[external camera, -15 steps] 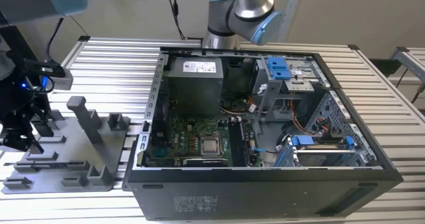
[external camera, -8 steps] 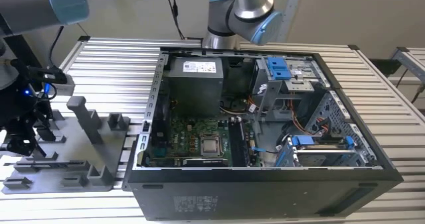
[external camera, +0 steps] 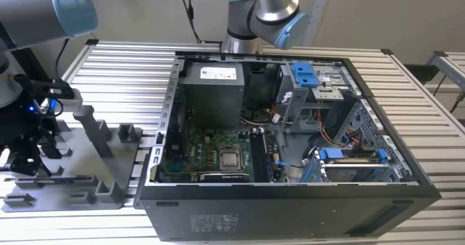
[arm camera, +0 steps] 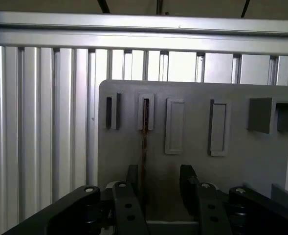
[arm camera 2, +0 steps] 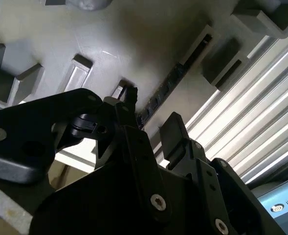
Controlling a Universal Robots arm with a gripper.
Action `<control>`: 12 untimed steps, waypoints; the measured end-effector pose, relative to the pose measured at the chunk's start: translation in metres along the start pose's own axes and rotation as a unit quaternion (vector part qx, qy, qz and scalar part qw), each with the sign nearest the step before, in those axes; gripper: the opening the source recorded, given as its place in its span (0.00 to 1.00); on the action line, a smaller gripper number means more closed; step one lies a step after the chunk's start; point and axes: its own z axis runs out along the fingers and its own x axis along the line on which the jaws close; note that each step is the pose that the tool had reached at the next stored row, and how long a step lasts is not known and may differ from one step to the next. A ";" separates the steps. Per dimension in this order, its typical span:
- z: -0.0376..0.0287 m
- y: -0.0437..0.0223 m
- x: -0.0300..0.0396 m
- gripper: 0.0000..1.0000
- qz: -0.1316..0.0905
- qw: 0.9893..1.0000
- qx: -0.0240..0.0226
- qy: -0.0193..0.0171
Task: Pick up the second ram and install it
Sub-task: 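Pick up the second ram and move it above second insertion slot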
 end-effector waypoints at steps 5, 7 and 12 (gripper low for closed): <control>0.0072 0.0010 0.0026 0.48 0.000 1.000 0.000 0.000; 0.0101 0.0013 0.0035 0.48 0.000 1.000 0.000 0.000; 0.0164 0.0017 0.0078 0.48 0.000 1.000 0.000 0.000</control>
